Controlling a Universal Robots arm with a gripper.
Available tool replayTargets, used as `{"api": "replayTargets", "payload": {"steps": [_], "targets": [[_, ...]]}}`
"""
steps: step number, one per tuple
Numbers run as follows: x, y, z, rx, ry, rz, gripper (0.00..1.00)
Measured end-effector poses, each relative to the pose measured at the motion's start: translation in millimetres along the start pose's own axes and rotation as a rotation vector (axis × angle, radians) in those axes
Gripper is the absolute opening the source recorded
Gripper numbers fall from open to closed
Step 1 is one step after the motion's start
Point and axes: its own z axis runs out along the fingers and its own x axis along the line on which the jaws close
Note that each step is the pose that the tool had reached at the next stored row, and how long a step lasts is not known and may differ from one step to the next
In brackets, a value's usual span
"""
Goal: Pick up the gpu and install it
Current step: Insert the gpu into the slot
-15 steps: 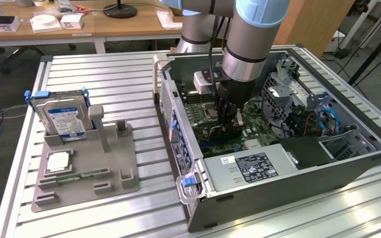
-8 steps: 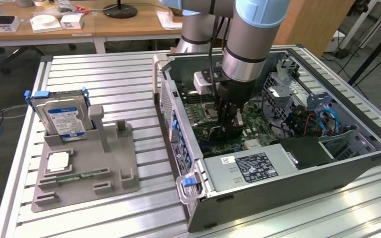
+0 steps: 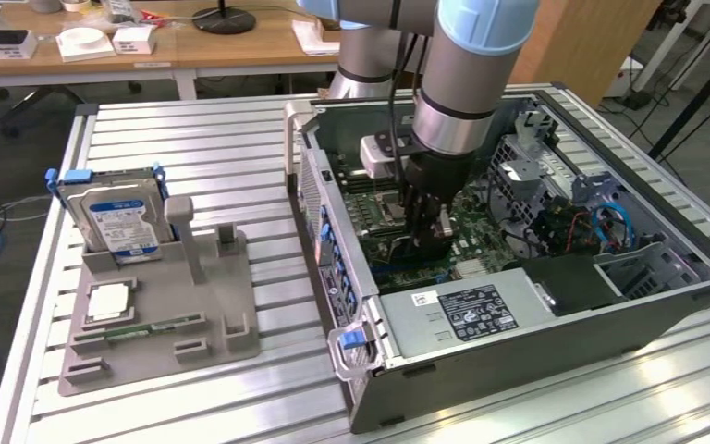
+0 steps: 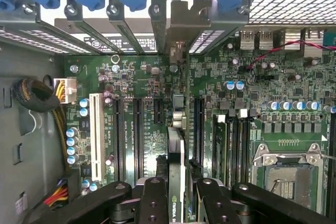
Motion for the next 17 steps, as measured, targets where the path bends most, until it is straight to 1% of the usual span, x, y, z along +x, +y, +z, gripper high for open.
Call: {"api": "replayTargets", "payload": {"steps": [6,7,9,10,11,12,14,17], "targets": [[0.0,0.1,0.4,0.0001,-0.0001,0.0,0.26],[-0.2,0.2,0.9,-0.0002,-0.0021,0.0,0.26],[-0.2,0.2,1.1,0.0008,-0.0017,0.001,0.27],[-0.1,0.2,0.5,0.0002,-0.0003,0.0,0.33],[0.0,0.1,0.4,0.0,-0.0003,0.0,0.33],[0.0,0.1,-0.2,-0.0002,-0.0003,0.0,0.4],[-0.1,0.1,-4.4,-0.0006,-0.0003,0.001,0.4],[-0.2,0.0,-14.1,-0.0007,-0.0005,0.001,0.4]]}}
